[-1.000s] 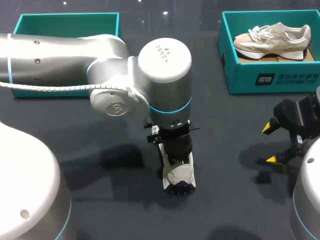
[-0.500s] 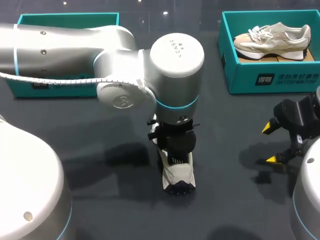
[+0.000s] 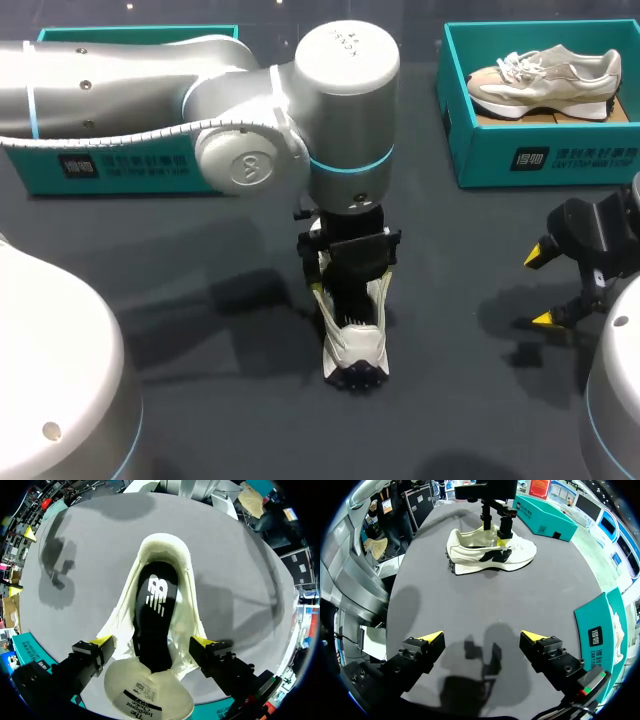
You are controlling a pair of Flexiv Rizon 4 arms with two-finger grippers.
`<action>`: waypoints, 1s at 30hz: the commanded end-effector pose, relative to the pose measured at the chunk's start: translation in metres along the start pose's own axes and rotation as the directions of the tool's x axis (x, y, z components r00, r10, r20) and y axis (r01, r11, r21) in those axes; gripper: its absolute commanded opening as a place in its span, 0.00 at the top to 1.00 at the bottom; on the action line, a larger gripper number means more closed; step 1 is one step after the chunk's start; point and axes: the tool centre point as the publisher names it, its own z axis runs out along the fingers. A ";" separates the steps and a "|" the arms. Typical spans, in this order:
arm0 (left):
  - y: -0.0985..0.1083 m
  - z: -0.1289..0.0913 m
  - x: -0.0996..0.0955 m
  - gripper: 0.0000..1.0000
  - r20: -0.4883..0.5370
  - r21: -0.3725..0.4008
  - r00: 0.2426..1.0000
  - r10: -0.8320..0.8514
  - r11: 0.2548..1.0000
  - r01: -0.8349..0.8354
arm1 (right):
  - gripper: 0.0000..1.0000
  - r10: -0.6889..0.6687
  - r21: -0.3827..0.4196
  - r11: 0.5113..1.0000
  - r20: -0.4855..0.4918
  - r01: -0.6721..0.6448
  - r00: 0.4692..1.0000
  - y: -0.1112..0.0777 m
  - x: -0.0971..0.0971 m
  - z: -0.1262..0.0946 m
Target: Take the shoe out of the shoebox, open the shoe tongue, remove and reinsert the insole, then place the shoe into the shoebox
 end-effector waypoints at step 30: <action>0.051 -0.035 0.012 0.00 0.027 -0.007 1.000 -0.016 1.000 0.016 | 0.00 0.000 0.003 1.000 0.003 -0.001 1.000 0.000 0.002 0.000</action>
